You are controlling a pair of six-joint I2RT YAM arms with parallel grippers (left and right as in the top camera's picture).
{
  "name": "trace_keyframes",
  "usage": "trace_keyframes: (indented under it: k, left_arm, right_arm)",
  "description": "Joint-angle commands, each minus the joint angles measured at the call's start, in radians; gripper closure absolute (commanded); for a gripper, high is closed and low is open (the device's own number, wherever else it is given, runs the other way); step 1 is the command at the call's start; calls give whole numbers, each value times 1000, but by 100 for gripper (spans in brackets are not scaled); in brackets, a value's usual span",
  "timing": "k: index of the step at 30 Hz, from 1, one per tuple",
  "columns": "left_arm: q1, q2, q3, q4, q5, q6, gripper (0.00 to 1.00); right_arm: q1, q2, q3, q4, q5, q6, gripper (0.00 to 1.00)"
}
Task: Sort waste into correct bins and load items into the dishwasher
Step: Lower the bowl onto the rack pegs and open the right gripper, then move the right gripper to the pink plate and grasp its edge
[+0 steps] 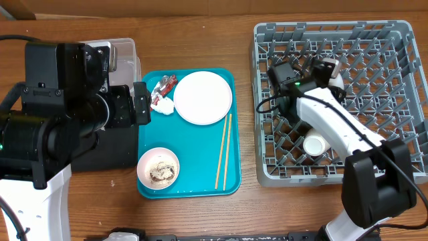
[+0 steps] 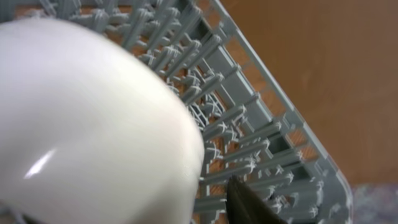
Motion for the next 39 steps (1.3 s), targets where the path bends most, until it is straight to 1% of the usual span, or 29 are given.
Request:
trace_keyframes:
  k: [1,6,14,19,24,25,27,29,32,33,34,36,38,39]
  left_arm:
    - [2,4,8,1,-6,-18,0]
    - [2,4,8,2,-6,-18,0]
    - [2,4,8,1,-6,-18,0]
    - [2,4,8,1,-6,-18,0]
    - [2,4,8,1,-6,-18,0]
    - [2,4,8,1,-6,-18,0]
    - [2,4,8,1,-6,-18,0]
    - [2,4,8,1,-7,-18,0]
    - [2,4,8,1,-6,-18,0]
    - [2,4,8,1,-6,-18,0]
    - [2,4,8,1,-6,-18,0]
    - [2,4,8,1,-7,-18,0]
    - [2,4,8,1,-6,-18,0]
    - [1,4,8,1,-6,-18,0]
  right_arm:
    - [46,3,-5,-9,41,6,60]
    - [98,3,-5,-28,40,6,59]
    - [170,3,-5,-29,45,6,60]
    - [186,2,-3,-26,82,7,60]
    - [194,-28,35,-30,71,10,60]
    - [203,-45,52,-29,38,10,59]
    - [227,-77,88,-20,-69,-6,53]
    - [254,-104,126,-3,-259,-106,53]
    - [290,-130,166,80,-723,-322,53]
    - [295,-131,170,103,-847,-343,52]
    - [299,-131,171,129,-969,-334,53]
    - [300,-117,168,174,-1138,-252,52]
    - [300,-92,167,187,-1168,-151,52]
    - [300,-74,167,188,-1165,-95,50]
